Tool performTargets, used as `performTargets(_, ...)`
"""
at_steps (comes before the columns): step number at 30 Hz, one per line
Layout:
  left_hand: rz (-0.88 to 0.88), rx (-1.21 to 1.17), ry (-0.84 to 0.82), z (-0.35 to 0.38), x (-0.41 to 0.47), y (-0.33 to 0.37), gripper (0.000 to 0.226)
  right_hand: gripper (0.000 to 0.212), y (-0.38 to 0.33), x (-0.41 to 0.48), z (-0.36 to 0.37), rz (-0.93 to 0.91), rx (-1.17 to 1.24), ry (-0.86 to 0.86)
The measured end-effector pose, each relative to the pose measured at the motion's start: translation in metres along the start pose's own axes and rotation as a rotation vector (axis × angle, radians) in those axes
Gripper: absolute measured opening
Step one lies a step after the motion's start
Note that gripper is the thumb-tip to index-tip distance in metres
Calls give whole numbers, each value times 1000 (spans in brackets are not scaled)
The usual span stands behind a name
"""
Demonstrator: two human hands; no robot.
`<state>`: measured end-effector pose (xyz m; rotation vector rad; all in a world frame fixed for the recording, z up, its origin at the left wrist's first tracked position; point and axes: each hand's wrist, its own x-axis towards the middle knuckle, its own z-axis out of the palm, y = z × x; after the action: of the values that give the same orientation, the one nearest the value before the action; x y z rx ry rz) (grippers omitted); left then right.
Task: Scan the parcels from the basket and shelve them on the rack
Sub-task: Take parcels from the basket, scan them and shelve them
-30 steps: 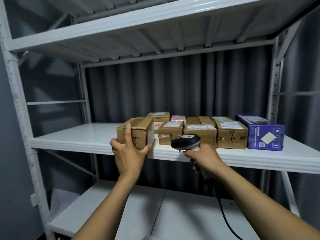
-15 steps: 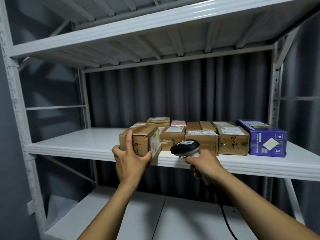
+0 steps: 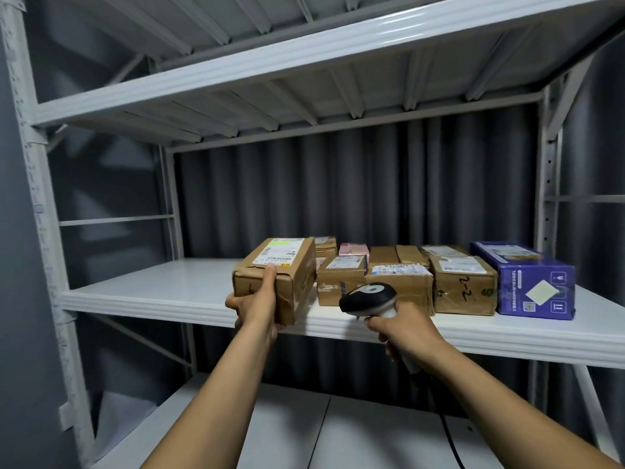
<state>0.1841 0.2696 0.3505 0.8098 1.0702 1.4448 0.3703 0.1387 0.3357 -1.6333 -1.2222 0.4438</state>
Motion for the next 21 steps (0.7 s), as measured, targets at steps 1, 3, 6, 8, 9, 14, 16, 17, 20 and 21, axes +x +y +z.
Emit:
performTargets(1, -9, 15, 6, 3, 2, 1, 105, 15, 0, 1, 0, -2, -8, -3)
performTargets(3, 14, 104, 38, 5, 5, 3, 103, 15, 1, 2, -1, 0, -13, -8)
performTargets(6, 12, 223, 90, 7, 15, 4, 102, 15, 2, 6, -2, 0, -23, -8)
performTargets(8, -49, 218, 45, 10, 25, 4, 111, 16, 0, 9, -3, -1, -30, -3)
performTargets(9, -63, 209, 8, 11, 32, 1, 110, 16, -1, 10, -3, -1, -35, -2)
performTargets(14, 72, 600, -12, 10, 27, -7, 95, 17, -3, 18, -4, -5, -80, 12)
performTargets(16, 298, 813, 56, 4, 32, -15, 92, 17, -3, 21, -4, -8, -99, 23)
performTargets(17, 424, 855, 41, 0, 36, -20, 92, 16, -3, 23, -5, -10, -101, 28)
performTargets(20, 741, 959, -38, -6, 40, -32, 97, 13, -3, 28, -5, -9, -105, 42)
performTargets(21, 791, 989, -64, -5, 42, -36, 101, 14, -2, 30, -5, -8, -105, 49)
